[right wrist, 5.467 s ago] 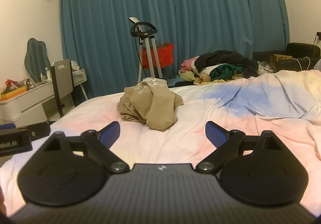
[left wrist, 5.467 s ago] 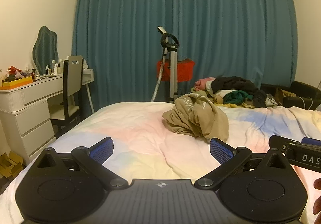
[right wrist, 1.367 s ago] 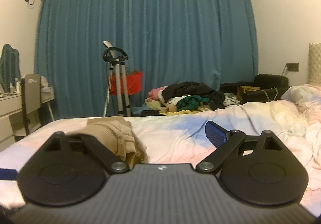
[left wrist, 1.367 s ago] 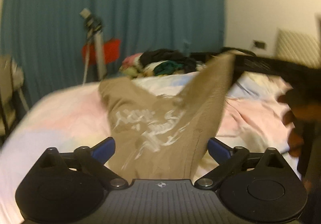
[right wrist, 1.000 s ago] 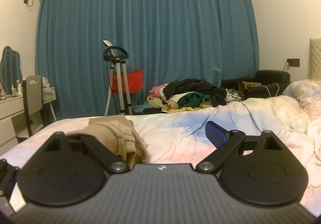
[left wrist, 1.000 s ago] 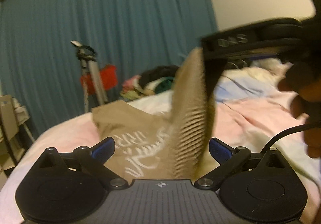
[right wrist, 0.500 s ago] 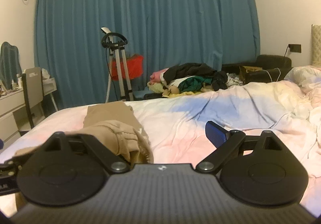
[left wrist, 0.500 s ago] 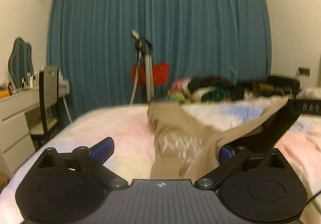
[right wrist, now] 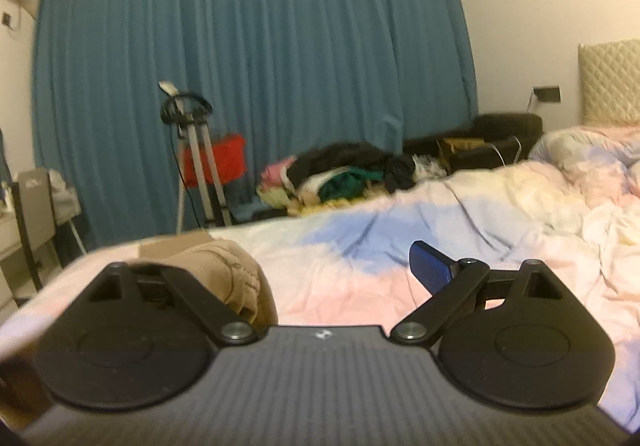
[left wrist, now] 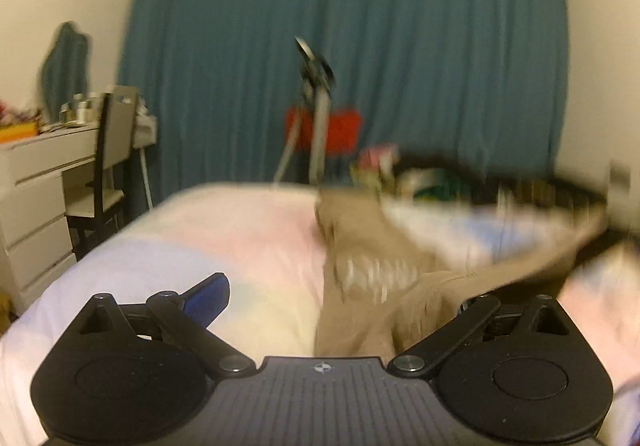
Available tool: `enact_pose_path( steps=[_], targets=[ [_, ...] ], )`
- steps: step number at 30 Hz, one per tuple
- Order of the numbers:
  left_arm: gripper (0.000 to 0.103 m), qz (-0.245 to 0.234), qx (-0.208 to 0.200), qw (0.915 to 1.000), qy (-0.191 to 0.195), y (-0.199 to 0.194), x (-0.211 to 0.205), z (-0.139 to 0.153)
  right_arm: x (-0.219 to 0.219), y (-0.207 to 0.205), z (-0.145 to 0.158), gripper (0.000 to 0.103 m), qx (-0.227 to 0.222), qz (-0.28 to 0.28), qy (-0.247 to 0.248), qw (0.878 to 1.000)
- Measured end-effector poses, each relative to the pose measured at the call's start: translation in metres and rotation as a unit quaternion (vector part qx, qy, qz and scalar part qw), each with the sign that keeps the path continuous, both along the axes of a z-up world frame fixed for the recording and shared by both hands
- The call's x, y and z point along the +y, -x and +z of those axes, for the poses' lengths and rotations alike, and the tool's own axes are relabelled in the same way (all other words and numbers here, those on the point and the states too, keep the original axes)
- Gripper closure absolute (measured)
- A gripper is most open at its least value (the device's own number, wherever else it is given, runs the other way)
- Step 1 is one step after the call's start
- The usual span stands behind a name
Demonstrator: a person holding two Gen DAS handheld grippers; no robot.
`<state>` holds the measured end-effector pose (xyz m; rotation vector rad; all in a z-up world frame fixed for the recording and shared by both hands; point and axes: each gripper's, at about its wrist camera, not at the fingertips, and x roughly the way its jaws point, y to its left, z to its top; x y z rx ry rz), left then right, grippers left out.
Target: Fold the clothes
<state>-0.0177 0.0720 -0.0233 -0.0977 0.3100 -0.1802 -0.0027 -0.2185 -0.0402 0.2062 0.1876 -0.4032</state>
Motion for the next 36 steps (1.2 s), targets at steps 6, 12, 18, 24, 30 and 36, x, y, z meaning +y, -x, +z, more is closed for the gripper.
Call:
enact_pose_path(
  steps=[6,12,18,24,30,36],
  targets=[
    [0.0,0.026,0.055,0.9962,-0.062,-0.002,-0.002,-0.005,0.004,0.003,0.001,0.01,-0.024,-0.011,0.012,1.0],
    [0.001,0.054,0.035,0.9906,-0.121,-0.009,-0.02,-0.014,0.002,0.002,-0.001,0.01,-0.031,-0.028,0.023,0.999],
    [0.0,0.119,-0.042,0.9885,-0.083,-0.015,-0.009,0.003,0.014,-0.023,-0.019,0.01,0.041,-0.017,0.042,0.998],
    [0.0,0.139,-0.075,0.9862,-0.051,0.005,0.0,0.028,0.02,-0.012,-0.01,0.01,0.025,0.008,0.022,0.999],
    [0.0,0.136,-0.158,0.9777,-0.026,0.043,0.007,0.132,0.024,0.026,0.066,0.01,-0.057,0.006,0.046,0.997],
    [0.0,0.131,-0.24,0.9619,-0.002,0.08,0.013,0.235,0.023,0.065,0.2,0.01,-0.143,0.062,0.048,0.987]
  ],
)
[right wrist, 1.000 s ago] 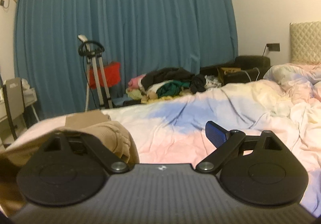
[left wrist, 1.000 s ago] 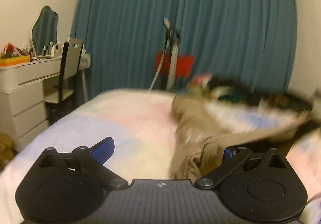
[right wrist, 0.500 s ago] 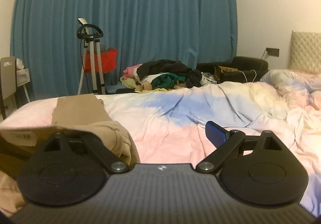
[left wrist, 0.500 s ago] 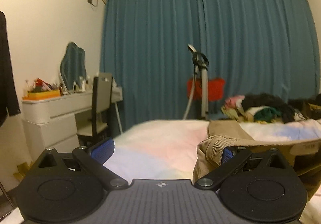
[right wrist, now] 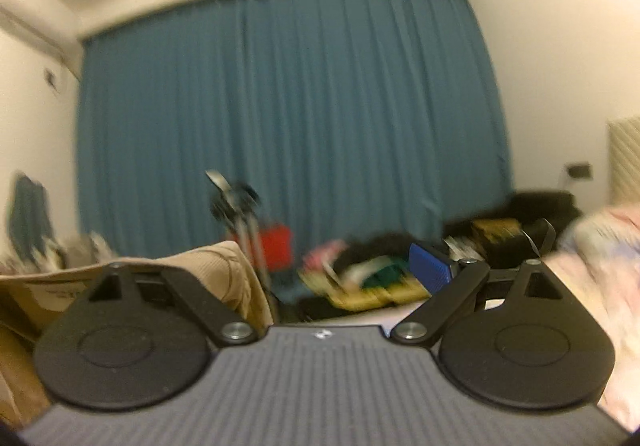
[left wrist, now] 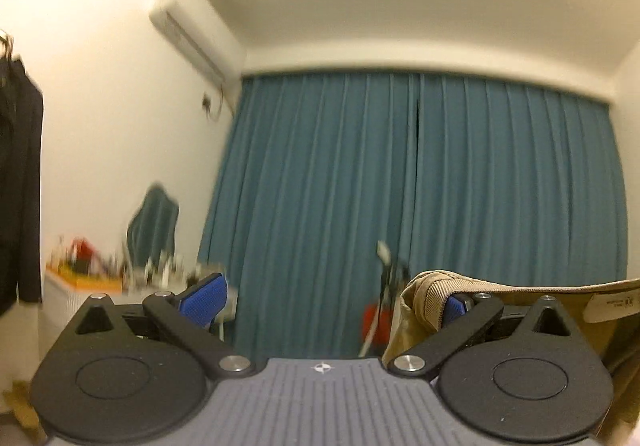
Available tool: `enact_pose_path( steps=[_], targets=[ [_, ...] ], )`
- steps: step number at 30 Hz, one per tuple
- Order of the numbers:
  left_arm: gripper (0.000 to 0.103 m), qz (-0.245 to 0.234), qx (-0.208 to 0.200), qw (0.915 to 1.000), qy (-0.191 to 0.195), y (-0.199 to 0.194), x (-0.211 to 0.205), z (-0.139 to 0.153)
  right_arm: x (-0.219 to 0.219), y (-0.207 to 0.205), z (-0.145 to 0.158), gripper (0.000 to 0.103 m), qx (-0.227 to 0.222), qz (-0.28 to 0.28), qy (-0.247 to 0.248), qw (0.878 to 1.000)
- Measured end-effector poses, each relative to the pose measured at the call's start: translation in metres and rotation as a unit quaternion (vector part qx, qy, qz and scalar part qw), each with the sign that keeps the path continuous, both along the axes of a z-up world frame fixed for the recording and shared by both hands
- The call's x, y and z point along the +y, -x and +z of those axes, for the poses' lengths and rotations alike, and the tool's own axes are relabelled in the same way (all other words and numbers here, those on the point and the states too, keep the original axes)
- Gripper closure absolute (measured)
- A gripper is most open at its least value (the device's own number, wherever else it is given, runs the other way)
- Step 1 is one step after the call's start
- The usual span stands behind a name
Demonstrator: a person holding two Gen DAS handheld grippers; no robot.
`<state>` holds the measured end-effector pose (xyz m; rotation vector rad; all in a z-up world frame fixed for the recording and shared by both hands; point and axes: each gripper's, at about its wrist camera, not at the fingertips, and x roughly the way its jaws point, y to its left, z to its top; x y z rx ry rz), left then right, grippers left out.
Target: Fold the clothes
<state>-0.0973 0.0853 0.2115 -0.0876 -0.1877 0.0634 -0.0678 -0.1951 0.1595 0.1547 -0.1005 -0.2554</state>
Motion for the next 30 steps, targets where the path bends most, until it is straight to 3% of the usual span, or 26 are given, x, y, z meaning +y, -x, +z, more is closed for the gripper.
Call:
enact_pose_path(
  steps=[4,10,15,18,20,24,27,30],
  targets=[
    [0.0,-0.007,-0.054,0.9985,0.007,0.025,0.004,0.069,0.003,0.027,0.083,0.01,-0.032,0.024,0.014,0.999],
    [0.0,-0.041,-0.067,0.9969,0.003,0.052,0.001,0.16,-0.006,0.058,0.172,0.01,-0.036,0.053,0.018,0.998],
    [0.0,-0.061,-0.06,0.9962,-0.007,0.056,-0.012,0.197,-0.012,0.073,0.201,0.01,-0.022,0.056,0.025,0.998],
    [0.0,-0.071,-0.046,0.9964,-0.006,0.034,-0.015,0.21,-0.017,0.061,0.206,0.01,-0.008,0.049,0.028,0.998],
    [0.0,-0.075,-0.033,0.9967,-0.007,0.012,-0.023,0.212,-0.019,0.045,0.206,0.01,0.0,0.043,0.033,0.999],
    [0.0,-0.082,0.013,0.9965,-0.008,-0.063,-0.041,0.193,-0.036,-0.031,0.177,0.01,0.034,0.025,0.027,0.999],
    [0.0,-0.085,0.048,0.9952,-0.007,-0.132,-0.057,0.16,-0.049,-0.09,0.155,0.01,0.059,0.012,0.023,0.998],
    [0.0,-0.06,0.084,0.9946,-0.005,-0.214,-0.08,0.112,-0.061,-0.155,0.126,0.01,0.084,-0.002,0.018,0.996]
  ],
)
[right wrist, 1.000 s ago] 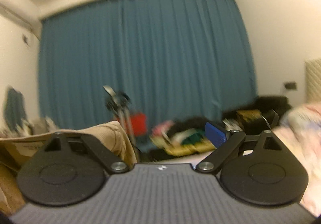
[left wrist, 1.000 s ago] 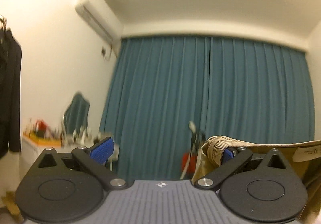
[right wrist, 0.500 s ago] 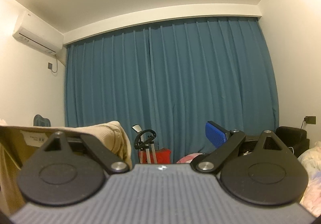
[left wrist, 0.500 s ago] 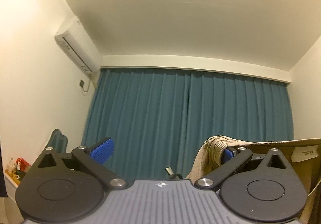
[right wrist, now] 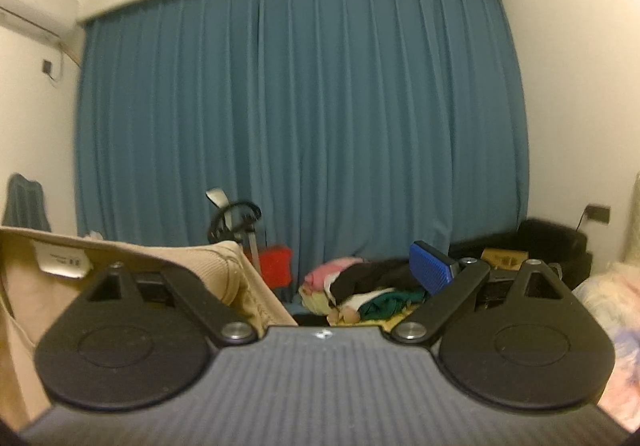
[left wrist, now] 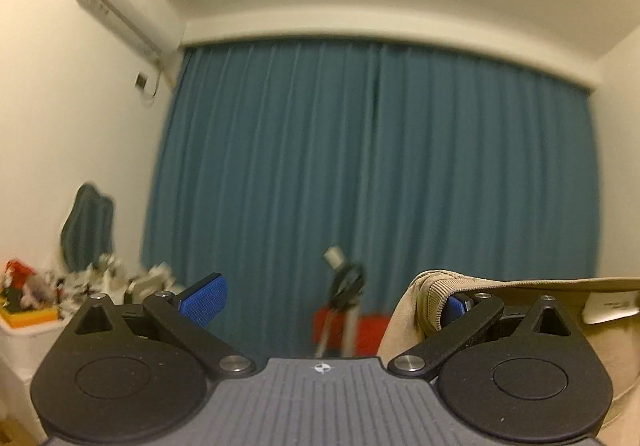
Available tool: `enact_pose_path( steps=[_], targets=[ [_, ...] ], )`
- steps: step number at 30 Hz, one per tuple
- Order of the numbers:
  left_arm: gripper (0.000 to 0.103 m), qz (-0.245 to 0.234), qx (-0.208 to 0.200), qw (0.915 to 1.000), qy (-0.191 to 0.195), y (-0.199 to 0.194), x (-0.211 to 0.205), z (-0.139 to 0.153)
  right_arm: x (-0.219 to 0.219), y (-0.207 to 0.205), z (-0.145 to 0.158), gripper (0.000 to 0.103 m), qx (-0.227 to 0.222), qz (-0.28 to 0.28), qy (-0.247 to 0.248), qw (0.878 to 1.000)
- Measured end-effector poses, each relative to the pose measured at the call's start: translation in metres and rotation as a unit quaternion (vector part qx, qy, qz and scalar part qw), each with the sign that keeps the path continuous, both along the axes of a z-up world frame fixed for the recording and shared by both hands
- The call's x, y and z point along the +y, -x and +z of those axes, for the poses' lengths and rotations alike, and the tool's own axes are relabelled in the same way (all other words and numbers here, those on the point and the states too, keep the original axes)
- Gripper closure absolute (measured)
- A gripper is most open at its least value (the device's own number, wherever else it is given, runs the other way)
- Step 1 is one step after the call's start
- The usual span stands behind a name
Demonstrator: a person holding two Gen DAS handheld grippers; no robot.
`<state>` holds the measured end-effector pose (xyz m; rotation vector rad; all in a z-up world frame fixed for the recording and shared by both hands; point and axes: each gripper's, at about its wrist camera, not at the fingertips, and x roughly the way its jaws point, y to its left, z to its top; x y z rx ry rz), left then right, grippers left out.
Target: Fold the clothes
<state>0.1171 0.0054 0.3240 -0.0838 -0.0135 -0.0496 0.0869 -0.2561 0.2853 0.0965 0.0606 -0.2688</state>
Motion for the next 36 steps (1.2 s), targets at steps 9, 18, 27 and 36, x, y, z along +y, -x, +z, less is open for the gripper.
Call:
enact_pose_path(
  steps=[9,18,27,36],
  targets=[
    [0.0,0.026,0.128,0.9914,-0.003,-0.231,-0.069,-0.204,-0.066,-0.234,-0.186,0.01,0.092,-0.037,-0.065,0.993],
    [0.001,-0.071,0.363,0.9276,-0.055,-0.399,-0.079,-0.412,-0.078,-0.358,-0.352,0.01,0.295,0.022,-0.104,0.95],
    [0.0,-0.156,0.402,0.8977,-0.089,-0.377,-0.075,-0.413,-0.049,-0.361,-0.373,0.01,0.35,0.093,-0.097,0.927],
    [0.0,-0.146,0.288,0.9454,-0.04,-0.207,-0.019,-0.338,-0.026,-0.225,-0.311,0.01,0.224,0.082,-0.129,0.962]
  ],
)
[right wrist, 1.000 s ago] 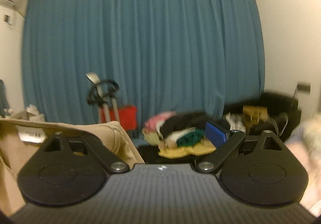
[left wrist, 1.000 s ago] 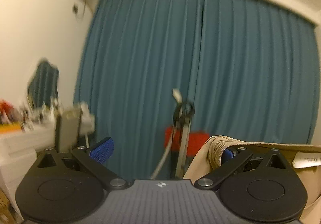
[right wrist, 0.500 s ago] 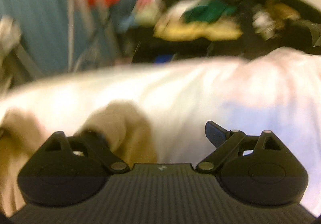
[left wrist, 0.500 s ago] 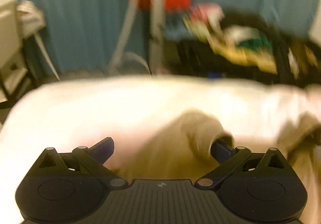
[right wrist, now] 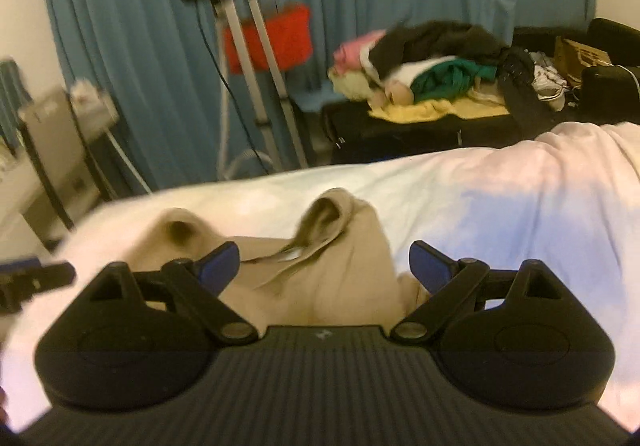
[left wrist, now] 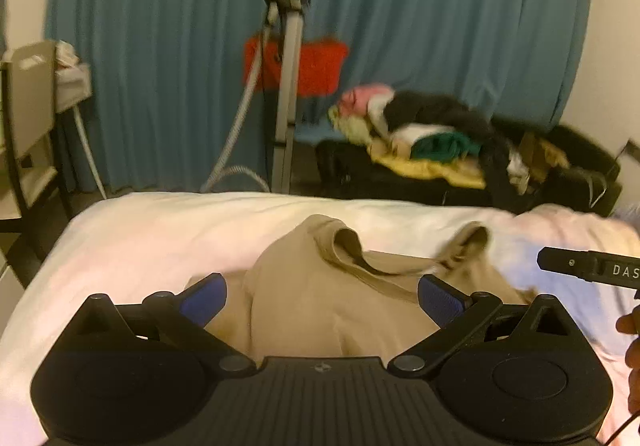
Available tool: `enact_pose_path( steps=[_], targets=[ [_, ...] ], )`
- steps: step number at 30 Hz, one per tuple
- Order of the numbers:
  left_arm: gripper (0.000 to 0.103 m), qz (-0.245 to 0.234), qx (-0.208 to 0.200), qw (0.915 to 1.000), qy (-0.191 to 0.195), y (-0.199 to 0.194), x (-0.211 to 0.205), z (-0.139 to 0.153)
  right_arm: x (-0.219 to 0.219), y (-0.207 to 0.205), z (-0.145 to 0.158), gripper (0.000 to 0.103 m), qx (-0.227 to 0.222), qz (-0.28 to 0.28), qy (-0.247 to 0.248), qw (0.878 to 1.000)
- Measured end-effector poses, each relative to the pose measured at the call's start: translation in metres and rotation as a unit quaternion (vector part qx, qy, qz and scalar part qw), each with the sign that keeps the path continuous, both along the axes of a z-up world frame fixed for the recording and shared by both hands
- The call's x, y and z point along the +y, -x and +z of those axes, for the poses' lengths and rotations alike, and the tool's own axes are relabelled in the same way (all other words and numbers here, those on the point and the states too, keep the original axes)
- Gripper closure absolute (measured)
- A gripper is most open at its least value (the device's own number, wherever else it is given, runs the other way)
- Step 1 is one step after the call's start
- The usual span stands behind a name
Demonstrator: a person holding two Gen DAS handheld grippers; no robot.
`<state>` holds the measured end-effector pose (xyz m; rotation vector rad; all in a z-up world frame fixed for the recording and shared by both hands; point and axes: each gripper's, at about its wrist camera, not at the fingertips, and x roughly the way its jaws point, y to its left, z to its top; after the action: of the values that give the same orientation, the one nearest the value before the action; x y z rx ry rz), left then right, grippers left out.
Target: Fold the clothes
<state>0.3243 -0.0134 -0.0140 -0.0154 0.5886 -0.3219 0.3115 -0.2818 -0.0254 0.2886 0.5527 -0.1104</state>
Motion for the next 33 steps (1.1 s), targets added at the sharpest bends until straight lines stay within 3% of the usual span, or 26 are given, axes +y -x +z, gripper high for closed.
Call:
enact_pose_path(
  steps=[3,8,14,25,28,33],
  targets=[
    [0.0,0.005,-0.023,0.9997,0.007,0.071,0.021,0.022,0.015,0.057,0.014,0.01,-0.022,-0.004,-0.003,1.0],
    [0.0,0.009,-0.051,0.9987,0.007,0.162,0.042,0.035,0.042,0.151,0.035,0.01,-0.055,-0.001,0.001,0.998],
    [0.0,0.019,-0.073,0.9971,0.008,0.25,0.066,0.038,0.066,0.217,0.034,0.01,-0.082,0.002,0.013,0.997],
    [0.0,0.057,0.013,0.9964,0.062,0.222,0.101,-0.009,0.068,0.244,-0.001,0.01,-0.091,-0.014,-0.005,0.996],
    [0.0,0.089,0.041,0.9901,0.1,0.189,0.115,-0.03,0.061,0.239,-0.017,0.01,-0.091,-0.023,-0.022,0.995],
    [0.002,0.149,0.071,0.971,0.173,0.131,0.149,-0.062,0.048,0.225,-0.039,0.01,-0.073,-0.035,-0.086,0.993]
  ],
)
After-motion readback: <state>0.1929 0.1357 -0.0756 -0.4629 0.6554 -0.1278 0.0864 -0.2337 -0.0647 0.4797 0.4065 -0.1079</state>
